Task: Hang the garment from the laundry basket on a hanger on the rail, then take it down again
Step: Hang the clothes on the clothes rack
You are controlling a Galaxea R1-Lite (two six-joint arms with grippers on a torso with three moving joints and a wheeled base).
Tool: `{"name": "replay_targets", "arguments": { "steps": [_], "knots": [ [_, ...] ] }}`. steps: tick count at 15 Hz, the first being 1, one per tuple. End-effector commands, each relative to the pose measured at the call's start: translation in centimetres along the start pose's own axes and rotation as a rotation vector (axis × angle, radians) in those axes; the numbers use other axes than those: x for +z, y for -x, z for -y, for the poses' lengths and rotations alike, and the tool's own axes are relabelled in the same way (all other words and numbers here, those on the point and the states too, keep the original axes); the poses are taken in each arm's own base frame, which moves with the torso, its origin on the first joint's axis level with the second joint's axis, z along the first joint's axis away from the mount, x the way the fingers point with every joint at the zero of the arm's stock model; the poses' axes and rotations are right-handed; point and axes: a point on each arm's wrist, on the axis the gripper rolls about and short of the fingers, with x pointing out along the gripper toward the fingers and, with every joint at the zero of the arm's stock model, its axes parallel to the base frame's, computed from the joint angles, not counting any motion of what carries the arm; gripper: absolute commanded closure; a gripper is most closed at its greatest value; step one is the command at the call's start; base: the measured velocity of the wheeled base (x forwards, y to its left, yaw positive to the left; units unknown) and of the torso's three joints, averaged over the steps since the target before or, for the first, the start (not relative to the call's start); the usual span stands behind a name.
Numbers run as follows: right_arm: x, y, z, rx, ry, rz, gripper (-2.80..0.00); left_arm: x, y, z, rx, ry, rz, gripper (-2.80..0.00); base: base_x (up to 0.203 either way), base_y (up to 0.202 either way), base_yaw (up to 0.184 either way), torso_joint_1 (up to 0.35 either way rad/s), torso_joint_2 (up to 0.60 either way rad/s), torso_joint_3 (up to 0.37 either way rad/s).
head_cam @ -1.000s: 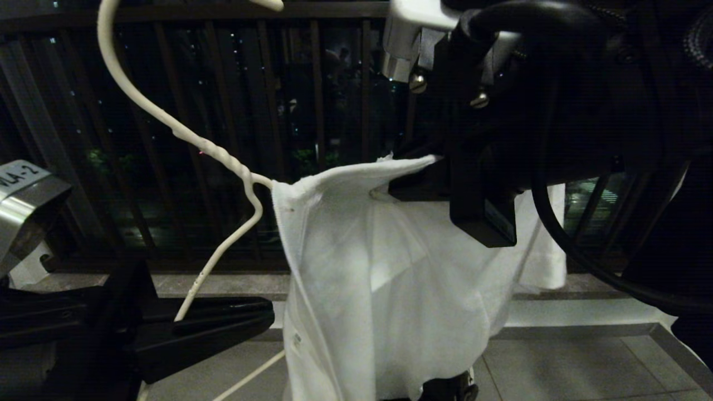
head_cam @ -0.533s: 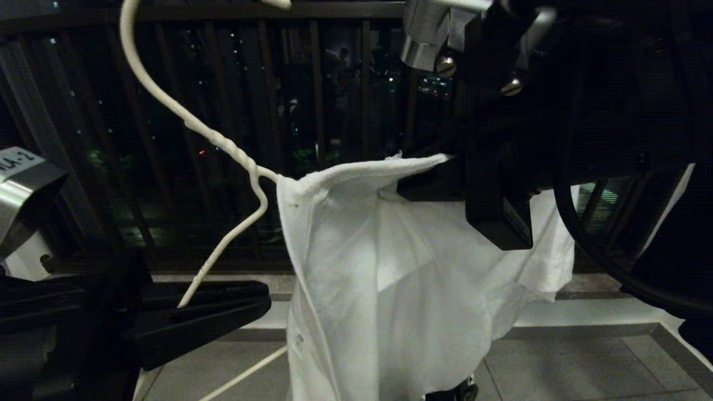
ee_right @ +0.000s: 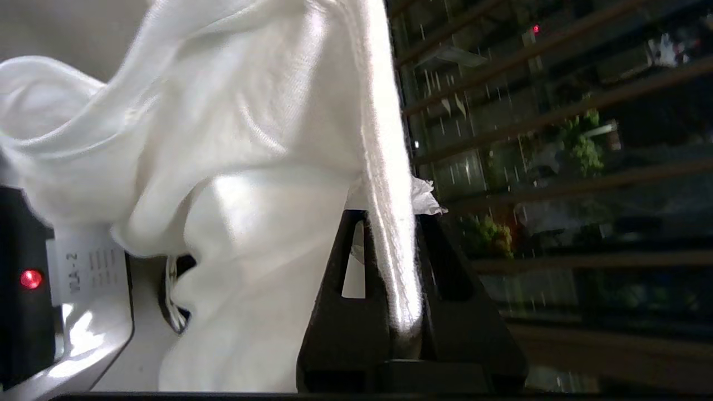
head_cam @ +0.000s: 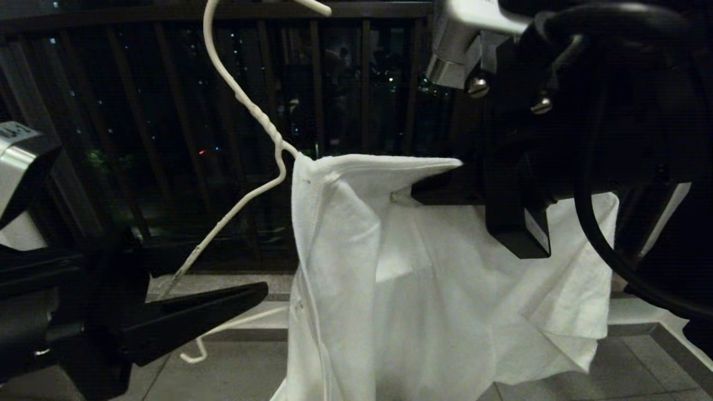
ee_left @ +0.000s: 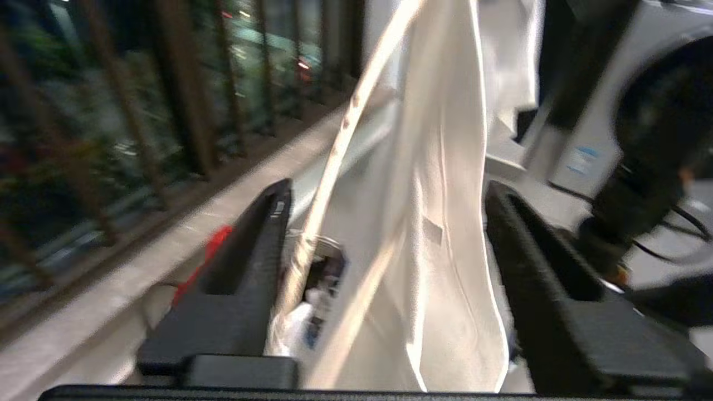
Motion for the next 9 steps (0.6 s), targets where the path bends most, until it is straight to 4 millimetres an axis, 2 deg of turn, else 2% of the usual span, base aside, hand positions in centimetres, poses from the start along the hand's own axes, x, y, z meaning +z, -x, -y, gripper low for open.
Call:
{"name": "replay_targets", "arguments": {
  "steps": [1, 5, 9],
  "knots": [
    [-0.4, 0.4, 0.0, -0.002, 0.002, -0.012, 0.0, 0.7, 0.5, -0.4, 0.041, -0.016, 0.023, -2.8, 0.0, 0.0, 0.0, 0.0, 0.0, 0.0],
    [-0.9, 0.4, 0.3, -0.01, 0.002, -0.03, 0.0, 1.6, 1.2, -1.2, 0.117, -0.037, 0.053, -2.8, 0.0, 0.0, 0.0, 0.0, 0.0, 0.0],
    [-1.6, 0.2, 1.1, -0.039, -0.018, -0.055, 0.0, 3.9, 2.1, -0.5, 0.141, 0.023, 0.14, -2.8, 0.0, 0.0, 0.0, 0.0, 0.0, 0.0]
  ]
}}
